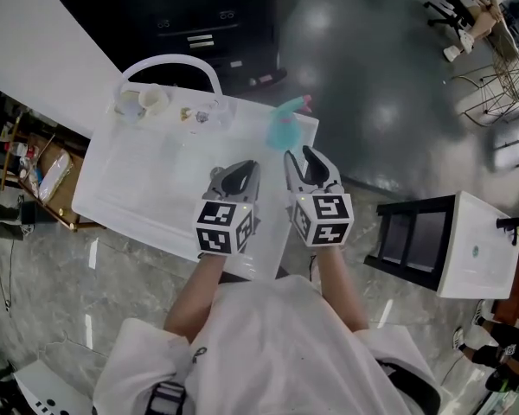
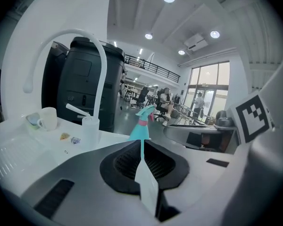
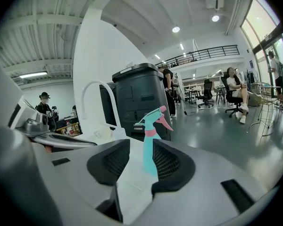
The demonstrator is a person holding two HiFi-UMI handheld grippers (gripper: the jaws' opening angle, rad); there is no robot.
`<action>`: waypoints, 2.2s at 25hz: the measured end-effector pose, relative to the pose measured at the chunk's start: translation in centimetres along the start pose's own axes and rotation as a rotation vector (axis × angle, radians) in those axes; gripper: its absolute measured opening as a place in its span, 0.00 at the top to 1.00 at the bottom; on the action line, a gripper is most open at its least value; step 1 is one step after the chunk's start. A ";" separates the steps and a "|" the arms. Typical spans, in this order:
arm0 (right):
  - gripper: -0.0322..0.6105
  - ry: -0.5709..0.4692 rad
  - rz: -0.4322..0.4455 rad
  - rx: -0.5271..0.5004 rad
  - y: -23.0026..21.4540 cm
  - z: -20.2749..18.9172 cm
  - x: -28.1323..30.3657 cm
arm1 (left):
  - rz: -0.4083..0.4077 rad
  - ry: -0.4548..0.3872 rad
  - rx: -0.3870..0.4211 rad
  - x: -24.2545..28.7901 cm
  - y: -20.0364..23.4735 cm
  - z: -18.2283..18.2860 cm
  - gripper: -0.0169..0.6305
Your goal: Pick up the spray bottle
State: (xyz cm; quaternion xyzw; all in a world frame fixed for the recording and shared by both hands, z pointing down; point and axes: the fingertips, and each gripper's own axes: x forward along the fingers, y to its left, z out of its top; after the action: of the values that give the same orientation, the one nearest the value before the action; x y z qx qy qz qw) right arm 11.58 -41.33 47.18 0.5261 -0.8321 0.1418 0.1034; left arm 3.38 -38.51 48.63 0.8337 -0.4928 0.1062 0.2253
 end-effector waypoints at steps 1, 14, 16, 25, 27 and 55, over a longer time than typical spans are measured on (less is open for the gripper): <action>0.73 0.005 0.002 0.005 0.0 -0.1 0.4 | -0.001 0.006 -0.001 0.1 0.3 -0.1 0.91; 0.56 0.048 -0.005 -0.055 -0.6 0.2 5.9 | -0.024 0.060 -0.009 2.4 2.8 -0.5 0.91; 0.55 0.055 -0.011 -0.065 -0.8 0.1 6.7 | -0.019 0.067 -0.014 2.6 3.4 -0.6 0.91; 0.53 0.085 -0.051 -0.125 -1.8 -0.6 9.8 | 0.006 0.107 -0.032 3.3 6.0 -1.7 0.91; 0.53 0.087 -0.052 -0.138 -1.8 -0.8 10.3 | 0.007 0.114 -0.035 3.4 6.3 -1.8 0.91; 0.50 0.118 -0.073 -0.268 -2.7 -1.5 13.4 | 0.025 0.166 -0.109 4.7 8.6 -4.7 0.91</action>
State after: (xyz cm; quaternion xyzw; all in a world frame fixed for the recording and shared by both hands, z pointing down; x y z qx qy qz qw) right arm 8.32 -53.27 53.25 0.5283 -0.8164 0.0563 0.2265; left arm -1.60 -43.43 56.90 0.8023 -0.4878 0.1508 0.3093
